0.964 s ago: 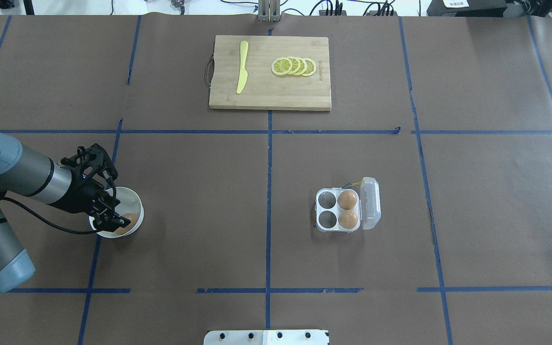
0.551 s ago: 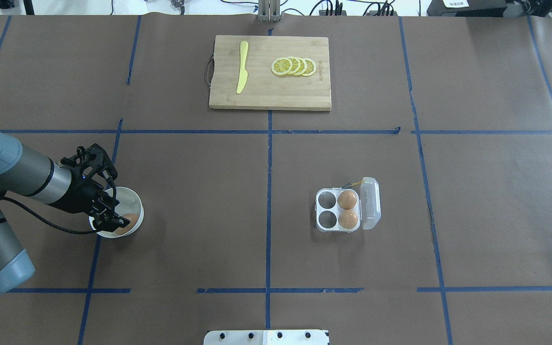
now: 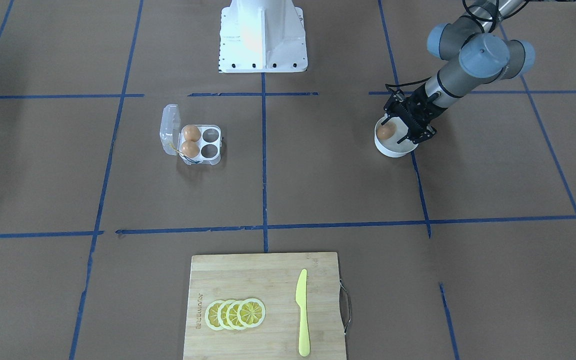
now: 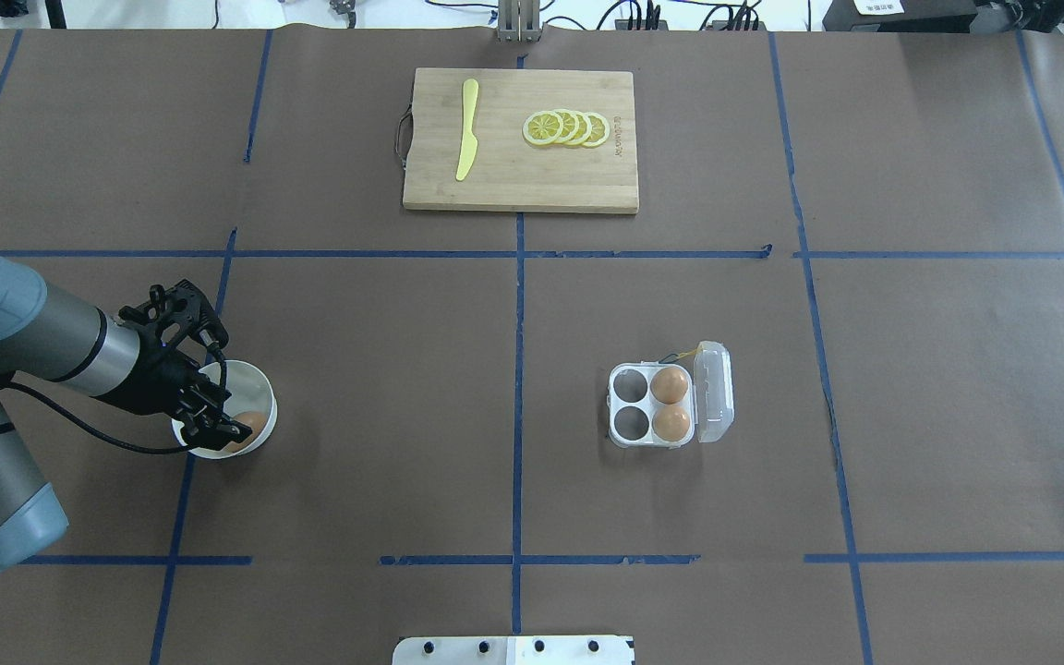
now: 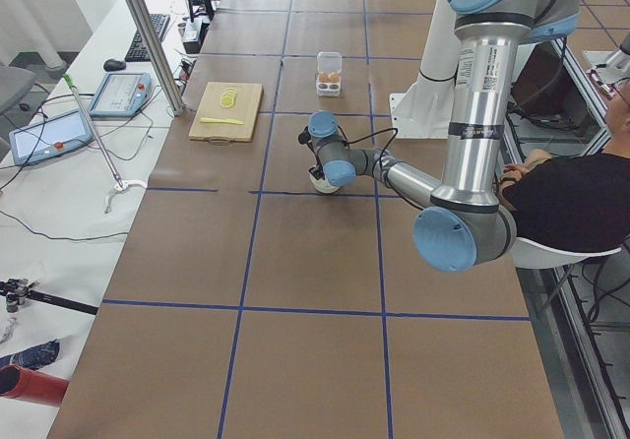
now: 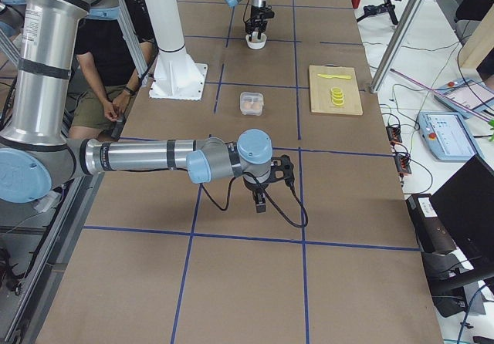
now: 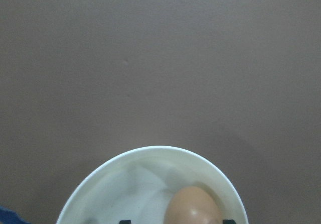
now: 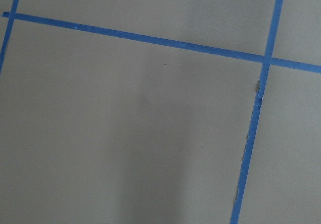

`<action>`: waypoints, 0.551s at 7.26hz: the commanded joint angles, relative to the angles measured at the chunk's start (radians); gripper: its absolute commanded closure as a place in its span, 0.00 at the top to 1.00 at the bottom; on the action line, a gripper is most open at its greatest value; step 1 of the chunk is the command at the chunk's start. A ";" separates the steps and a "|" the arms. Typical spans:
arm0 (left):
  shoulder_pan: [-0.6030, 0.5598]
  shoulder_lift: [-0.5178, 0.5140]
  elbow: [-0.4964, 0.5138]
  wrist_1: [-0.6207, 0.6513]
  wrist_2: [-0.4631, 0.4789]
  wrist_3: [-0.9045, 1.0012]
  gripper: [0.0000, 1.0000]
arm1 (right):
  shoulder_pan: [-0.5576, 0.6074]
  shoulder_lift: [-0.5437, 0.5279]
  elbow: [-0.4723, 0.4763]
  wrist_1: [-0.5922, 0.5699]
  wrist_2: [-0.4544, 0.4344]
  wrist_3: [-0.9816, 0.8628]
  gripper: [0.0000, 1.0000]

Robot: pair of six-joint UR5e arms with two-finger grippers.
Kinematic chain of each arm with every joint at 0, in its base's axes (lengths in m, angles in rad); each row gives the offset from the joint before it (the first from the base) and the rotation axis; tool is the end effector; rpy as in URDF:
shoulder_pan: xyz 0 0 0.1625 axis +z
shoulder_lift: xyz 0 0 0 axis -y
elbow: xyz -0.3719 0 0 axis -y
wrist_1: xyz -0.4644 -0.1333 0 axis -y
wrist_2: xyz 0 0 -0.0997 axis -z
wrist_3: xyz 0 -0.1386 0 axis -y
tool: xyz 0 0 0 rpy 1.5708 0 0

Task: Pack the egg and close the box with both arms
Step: 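Lower the left gripper into the bowl and grasp the brown egg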

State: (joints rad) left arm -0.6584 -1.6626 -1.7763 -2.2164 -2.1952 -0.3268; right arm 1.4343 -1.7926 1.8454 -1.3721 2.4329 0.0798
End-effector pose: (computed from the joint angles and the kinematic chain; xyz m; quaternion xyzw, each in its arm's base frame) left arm 0.4645 -0.4254 0.3822 0.1930 0.4738 0.3783 0.7715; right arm -0.0404 -0.5001 0.5633 0.0685 -0.4244 -0.0779 0.8995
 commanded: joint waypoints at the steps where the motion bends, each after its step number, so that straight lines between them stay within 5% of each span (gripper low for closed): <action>1: 0.003 0.000 0.000 0.000 -0.001 -0.005 0.68 | 0.000 -0.005 0.000 0.001 0.000 0.000 1.00; 4: 0.017 -0.002 0.014 0.001 -0.001 -0.008 0.68 | 0.000 -0.013 0.000 0.001 0.000 -0.002 1.00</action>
State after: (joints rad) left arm -0.6480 -1.6633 -1.7698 -2.2153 -2.1966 -0.3330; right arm 1.4343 -1.8018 1.8454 -1.3714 2.4329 0.0788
